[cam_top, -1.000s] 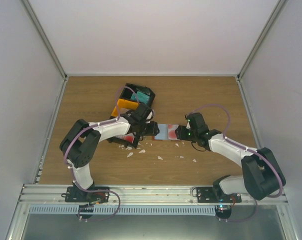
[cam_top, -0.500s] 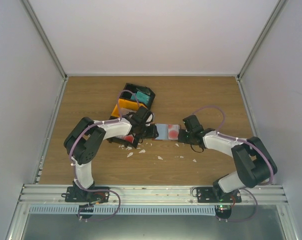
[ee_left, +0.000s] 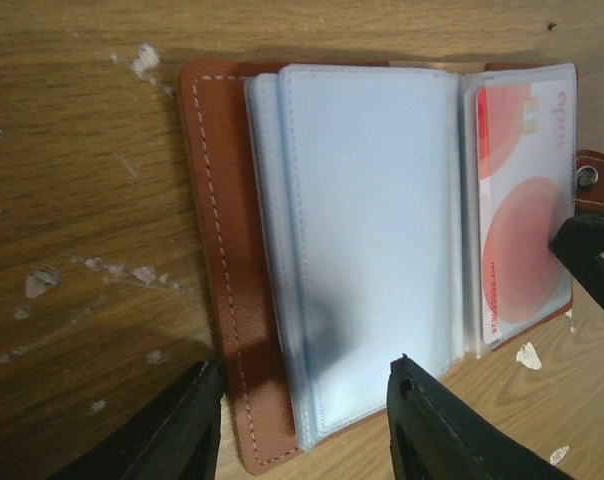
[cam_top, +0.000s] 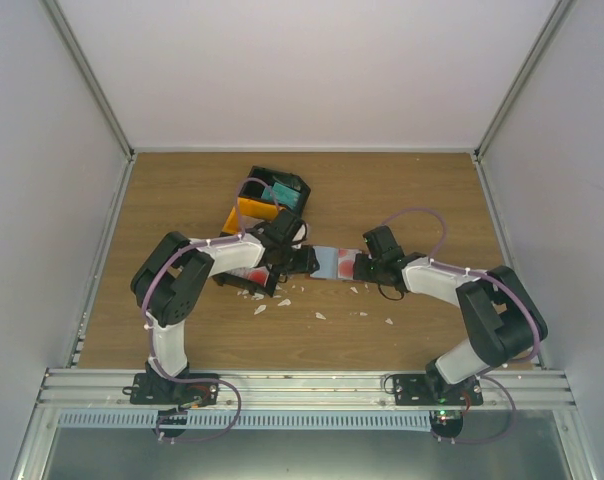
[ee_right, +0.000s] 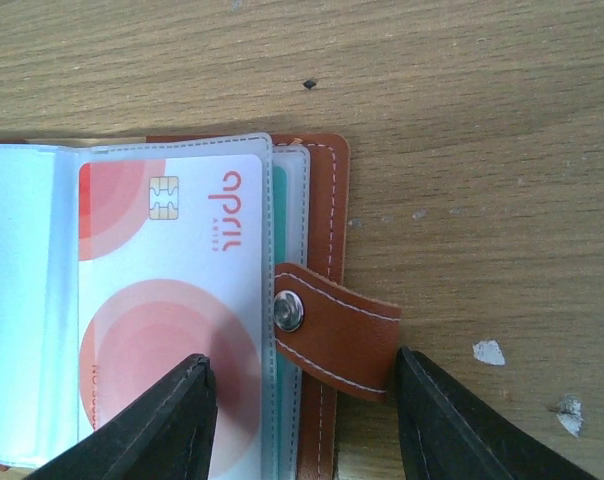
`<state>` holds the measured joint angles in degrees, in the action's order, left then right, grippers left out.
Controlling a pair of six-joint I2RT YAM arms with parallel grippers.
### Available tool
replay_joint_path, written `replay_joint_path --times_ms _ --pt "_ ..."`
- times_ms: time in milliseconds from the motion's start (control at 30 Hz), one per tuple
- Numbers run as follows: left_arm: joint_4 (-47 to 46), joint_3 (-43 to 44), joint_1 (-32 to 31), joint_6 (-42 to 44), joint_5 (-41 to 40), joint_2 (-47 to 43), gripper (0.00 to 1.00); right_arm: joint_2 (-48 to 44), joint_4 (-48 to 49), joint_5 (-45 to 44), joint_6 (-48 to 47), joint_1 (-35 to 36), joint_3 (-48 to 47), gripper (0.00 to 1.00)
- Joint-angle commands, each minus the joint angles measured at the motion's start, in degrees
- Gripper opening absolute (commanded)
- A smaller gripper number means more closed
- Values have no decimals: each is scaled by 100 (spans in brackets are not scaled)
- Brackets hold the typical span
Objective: Put the credit cards into the card holder
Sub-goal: Close the card holder at the center of the board.
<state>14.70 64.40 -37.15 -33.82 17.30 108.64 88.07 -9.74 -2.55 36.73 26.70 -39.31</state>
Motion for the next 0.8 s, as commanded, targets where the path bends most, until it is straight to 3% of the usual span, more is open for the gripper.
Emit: replay_joint_path --times_ms 0,200,400,533,667,767 --pt "9 -172 145 5 -416 -37 50 -30 90 170 25 -15 143 50" --pt "46 -591 422 -133 -960 -488 67 -179 90 236 45 -16 255 50" --pt "-14 -824 774 -163 -1069 -786 75 -156 177 461 42 -15 244 50" --pt "-221 -876 794 -8 -698 -915 80 -157 174 450 4 -16 201 49" --pt "-535 -920 792 204 -159 -1008 97 -133 77 288 -64 -15 93 49" --pt "-770 -976 750 344 125 -1063 99 -101 -20 106 -118 -16 -13 49"
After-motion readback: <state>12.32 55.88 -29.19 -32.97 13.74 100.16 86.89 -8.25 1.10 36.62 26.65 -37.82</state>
